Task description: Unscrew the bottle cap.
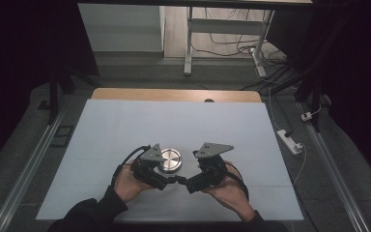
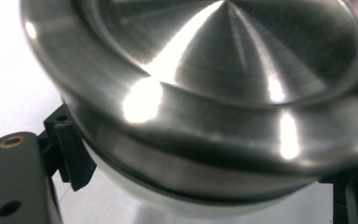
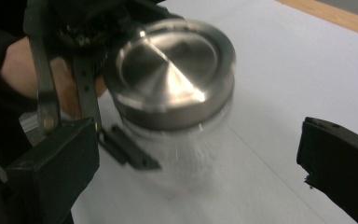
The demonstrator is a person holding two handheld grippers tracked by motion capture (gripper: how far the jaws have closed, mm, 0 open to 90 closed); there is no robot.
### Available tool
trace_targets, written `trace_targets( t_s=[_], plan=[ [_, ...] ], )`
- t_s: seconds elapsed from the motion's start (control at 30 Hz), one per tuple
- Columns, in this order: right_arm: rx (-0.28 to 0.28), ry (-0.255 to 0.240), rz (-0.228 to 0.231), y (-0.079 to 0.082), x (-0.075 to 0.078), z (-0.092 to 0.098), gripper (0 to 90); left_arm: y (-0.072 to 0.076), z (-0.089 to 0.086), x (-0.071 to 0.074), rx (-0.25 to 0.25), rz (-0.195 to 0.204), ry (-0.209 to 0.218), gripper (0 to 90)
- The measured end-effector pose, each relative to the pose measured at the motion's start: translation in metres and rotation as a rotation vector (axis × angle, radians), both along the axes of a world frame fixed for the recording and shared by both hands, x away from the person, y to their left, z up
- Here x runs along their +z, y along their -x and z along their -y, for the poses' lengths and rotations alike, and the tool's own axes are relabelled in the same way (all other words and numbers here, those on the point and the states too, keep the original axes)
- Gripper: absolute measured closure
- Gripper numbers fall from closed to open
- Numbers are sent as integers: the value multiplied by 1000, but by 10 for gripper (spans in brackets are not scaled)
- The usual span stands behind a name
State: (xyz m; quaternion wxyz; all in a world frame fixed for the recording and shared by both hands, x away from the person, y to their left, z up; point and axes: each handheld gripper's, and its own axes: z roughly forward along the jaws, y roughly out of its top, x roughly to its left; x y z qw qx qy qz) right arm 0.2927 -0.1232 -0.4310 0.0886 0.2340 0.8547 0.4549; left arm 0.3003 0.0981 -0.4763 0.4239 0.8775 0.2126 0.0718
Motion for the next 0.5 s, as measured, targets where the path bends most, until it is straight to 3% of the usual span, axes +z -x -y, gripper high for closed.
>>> trace_targets(
  t_s=[0.23, 0.4, 0.5],
  plan=[
    [10, -7, 9, -8, 5, -24, 1, 1, 2, 0, 12, -2, -5, 154],
    [8, 28, 26, -11, 2, -39, 80, 1, 3, 1, 13, -1, -6, 154],
    [27, 19, 14, -13, -1, -43, 168, 0, 2, 1, 19, -9, -1, 154]
  ],
)
